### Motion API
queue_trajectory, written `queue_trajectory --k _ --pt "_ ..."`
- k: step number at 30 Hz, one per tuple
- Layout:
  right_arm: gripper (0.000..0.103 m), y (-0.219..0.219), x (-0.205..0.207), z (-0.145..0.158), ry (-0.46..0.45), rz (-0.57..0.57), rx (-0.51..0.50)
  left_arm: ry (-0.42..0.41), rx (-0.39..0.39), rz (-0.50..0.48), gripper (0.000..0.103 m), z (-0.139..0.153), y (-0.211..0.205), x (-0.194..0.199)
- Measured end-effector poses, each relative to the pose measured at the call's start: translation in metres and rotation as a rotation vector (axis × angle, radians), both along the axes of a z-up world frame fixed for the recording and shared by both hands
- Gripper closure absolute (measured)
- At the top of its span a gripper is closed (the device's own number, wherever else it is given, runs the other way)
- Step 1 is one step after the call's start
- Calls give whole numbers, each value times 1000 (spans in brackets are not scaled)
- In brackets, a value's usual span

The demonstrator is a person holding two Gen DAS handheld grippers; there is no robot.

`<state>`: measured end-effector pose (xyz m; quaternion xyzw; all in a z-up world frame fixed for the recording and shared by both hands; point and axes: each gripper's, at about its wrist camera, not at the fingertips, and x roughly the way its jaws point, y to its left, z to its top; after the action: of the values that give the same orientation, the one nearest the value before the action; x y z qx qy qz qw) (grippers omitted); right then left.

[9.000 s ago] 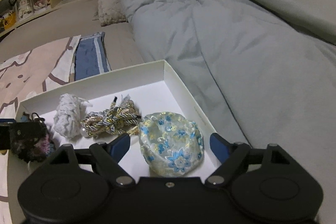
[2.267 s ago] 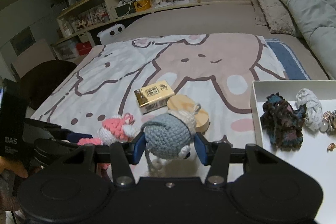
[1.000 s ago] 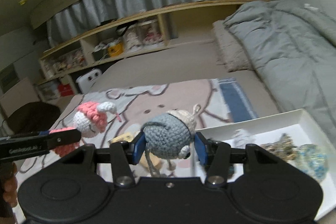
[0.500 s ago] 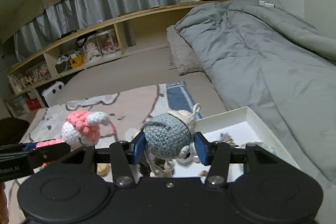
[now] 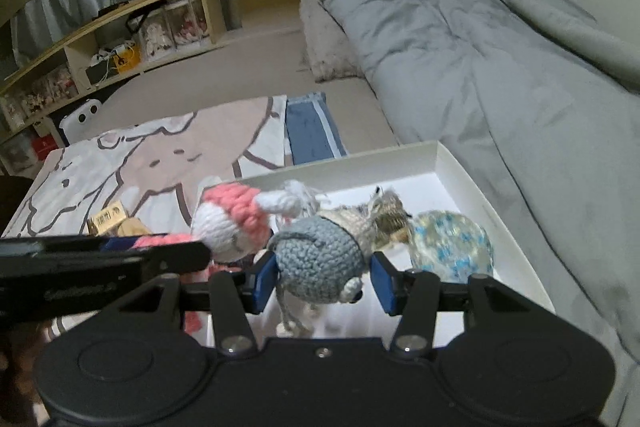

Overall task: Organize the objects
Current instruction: 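Carry both crochet dolls over to the white box, then lower both dolls into the box and open both tools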

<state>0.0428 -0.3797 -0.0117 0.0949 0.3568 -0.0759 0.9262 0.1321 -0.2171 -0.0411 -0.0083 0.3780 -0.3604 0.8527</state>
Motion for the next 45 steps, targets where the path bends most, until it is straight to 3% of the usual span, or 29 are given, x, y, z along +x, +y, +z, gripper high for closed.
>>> queue_trajectory --k 7,12,18,19,22,25,38,45 --pt "51 -3 -10 -17 68 -15 63 -14 173 -143 62 -27 -25 18" --pt "51 10 -7 -23 85 36 101 -22 225 -182 61 -36 -31 26" --pt "50 29 0 -37 155 111 185 14 219 -164 52 -33 -27 34" --pt "49 33 2 -40 179 121 176 24 207 -156 47 -31 -24 35" --pt "37 40 4 -45 219 125 136 26 204 -146 46 -24 -20 34" --pt "32 34 2 -41 196 95 146 9 232 -146 46 -20 -19 30" --pt "32 16 -3 -34 175 -13 106 -6 231 -83 47 -6 1 20" --pt "29 5 -11 -16 99 -71 110 -19 216 -36 47 10 18 12"
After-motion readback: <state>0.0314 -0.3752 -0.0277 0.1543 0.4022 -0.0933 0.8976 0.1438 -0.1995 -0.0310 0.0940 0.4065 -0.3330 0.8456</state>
